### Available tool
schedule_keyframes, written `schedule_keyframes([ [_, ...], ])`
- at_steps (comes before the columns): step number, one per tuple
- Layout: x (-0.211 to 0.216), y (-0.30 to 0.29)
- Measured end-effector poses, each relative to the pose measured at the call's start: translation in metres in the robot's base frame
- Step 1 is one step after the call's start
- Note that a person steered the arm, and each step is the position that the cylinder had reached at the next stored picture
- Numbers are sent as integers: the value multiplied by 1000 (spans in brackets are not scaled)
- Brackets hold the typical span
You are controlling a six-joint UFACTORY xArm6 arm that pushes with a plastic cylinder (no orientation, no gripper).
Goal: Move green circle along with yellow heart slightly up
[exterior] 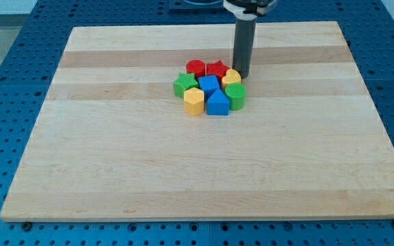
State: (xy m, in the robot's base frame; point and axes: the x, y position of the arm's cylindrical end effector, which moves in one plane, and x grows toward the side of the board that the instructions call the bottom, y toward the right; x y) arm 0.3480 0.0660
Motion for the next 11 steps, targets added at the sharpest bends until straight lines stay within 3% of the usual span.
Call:
schedule_keyframes([
  [1,0,0],
  [3,5,62],
  [6,109,29],
  [8,94,-17],
  [11,31,-16],
])
